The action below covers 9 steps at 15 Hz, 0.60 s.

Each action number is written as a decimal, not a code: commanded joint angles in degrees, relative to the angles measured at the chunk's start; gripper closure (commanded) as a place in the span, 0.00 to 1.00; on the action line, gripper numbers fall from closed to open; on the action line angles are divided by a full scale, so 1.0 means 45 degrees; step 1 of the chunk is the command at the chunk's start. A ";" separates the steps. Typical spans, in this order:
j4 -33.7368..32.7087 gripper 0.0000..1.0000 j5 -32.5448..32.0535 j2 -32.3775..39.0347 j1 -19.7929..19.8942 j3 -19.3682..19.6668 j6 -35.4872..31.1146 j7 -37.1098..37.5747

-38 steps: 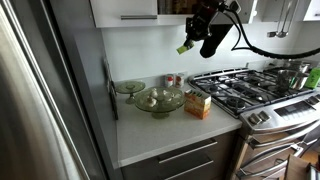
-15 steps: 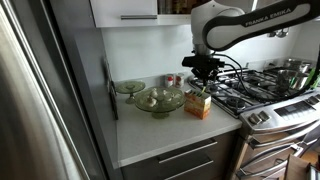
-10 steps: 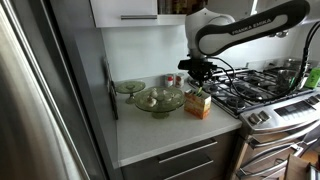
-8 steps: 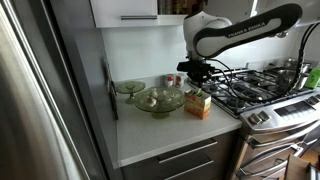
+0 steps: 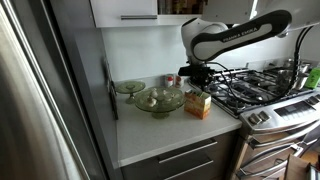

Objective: Pick up the green sachet from the open top cabinet and put it in the orange box

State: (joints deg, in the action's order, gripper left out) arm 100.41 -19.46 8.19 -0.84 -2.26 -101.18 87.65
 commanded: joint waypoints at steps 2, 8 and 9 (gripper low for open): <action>0.0020 1.00 -0.0275 0.0049 -0.0261 0.0298 0.0237 0.0133; 0.0053 1.00 -0.0137 -0.0264 -0.0155 0.0551 0.0301 0.0461; 0.0050 1.00 -0.0065 -0.0251 -0.0158 0.0561 0.0324 0.0399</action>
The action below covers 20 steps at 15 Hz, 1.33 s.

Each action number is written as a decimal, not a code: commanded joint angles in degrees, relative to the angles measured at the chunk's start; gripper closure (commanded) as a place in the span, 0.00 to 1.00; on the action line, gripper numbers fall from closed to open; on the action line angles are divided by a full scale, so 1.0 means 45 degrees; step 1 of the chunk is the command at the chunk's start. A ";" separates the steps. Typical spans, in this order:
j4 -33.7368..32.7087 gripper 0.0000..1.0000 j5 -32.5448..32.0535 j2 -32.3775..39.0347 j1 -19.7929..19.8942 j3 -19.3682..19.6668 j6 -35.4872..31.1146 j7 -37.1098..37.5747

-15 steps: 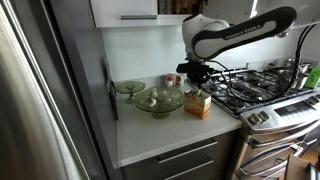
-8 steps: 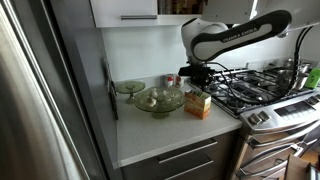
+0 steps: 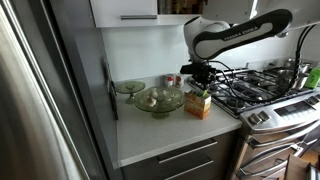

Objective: Pick up the green sachet from the open top cabinet and put it in the orange box

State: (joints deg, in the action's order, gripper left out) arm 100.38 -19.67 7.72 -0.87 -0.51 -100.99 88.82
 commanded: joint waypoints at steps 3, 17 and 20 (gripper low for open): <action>0.0045 1.00 -0.0016 -0.0003 -0.0230 0.0122 0.0163 0.0171; 0.0167 1.00 -0.0114 0.0680 -0.0567 0.0141 -0.0015 0.0113; 0.0196 1.00 -0.0078 0.0806 -0.0595 0.0157 -0.0024 0.0119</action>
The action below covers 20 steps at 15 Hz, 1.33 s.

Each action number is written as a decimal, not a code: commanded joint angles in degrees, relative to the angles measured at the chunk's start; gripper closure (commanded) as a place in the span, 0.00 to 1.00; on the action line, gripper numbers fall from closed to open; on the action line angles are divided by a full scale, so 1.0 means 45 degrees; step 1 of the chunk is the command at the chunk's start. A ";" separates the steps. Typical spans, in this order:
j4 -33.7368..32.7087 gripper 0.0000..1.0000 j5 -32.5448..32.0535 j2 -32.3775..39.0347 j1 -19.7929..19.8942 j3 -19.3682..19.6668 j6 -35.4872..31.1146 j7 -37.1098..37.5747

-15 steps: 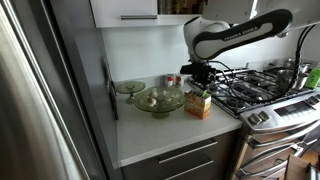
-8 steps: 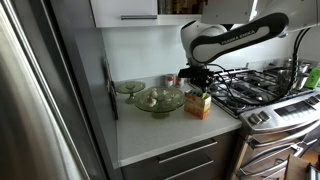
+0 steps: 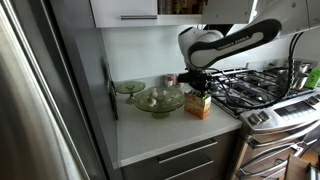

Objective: Pick up the green sachet from the open top cabinet and put it in the orange box

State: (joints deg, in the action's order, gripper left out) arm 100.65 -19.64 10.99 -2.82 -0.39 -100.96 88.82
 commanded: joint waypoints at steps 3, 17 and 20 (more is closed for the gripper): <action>0.0181 1.00 -0.0041 0.0159 -0.0160 0.0150 -0.0145 0.0148; 0.0088 0.44 -0.0001 -0.0167 -0.0118 0.0239 -0.0163 0.0266; 0.0054 0.22 0.0033 -0.0324 -0.0102 0.0245 -0.0184 0.0315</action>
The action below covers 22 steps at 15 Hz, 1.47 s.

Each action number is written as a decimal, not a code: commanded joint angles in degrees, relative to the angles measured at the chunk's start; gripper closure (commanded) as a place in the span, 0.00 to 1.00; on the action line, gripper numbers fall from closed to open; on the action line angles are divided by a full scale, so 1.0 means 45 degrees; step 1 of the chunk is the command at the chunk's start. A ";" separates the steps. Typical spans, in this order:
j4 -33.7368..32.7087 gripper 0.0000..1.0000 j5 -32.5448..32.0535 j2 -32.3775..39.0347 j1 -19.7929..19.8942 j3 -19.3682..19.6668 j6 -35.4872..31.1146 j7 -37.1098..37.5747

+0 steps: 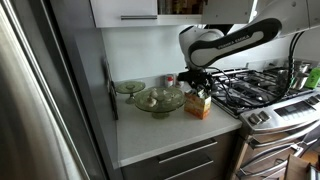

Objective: Pick up the green sachet from the open top cabinet and put it in the orange box

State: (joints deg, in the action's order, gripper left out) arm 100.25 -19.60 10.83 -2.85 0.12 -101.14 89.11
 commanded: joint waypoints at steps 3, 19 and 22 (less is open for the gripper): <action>0.0298 0.01 0.0249 -0.0740 -0.0016 0.0129 -0.0163 0.0249; 0.6214 0.00 0.2909 -0.7951 0.0167 -0.0452 -0.4063 -0.4513; 0.7279 0.00 0.3619 -0.9642 -0.0079 -0.0746 -0.3507 -0.6466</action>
State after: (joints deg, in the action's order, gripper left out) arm 125.62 -6.83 -23.53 -2.34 -2.36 -117.42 67.75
